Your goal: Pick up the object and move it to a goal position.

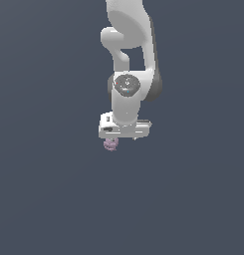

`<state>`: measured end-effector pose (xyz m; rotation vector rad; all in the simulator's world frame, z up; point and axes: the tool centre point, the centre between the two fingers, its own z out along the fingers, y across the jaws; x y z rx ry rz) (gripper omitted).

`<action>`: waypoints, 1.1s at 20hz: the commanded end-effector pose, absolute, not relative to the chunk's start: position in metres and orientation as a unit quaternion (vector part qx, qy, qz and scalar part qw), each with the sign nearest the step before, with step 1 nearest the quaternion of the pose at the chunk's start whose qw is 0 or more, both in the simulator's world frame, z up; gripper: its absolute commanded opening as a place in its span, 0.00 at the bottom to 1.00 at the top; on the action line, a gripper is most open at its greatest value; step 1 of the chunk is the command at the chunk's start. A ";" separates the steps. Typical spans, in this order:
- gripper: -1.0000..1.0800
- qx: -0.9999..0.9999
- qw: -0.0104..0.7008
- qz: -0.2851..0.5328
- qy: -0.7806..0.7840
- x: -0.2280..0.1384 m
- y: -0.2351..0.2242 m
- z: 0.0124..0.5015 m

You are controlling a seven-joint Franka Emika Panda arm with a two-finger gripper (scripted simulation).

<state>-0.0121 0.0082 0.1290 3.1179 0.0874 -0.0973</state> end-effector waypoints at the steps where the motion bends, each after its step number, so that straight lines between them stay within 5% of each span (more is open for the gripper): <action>1: 0.96 0.999 0.010 -0.031 0.028 -0.012 0.008 0.129; 22: 0.96 1.000 0.006 -0.020 -0.021 -0.018 -0.022 0.126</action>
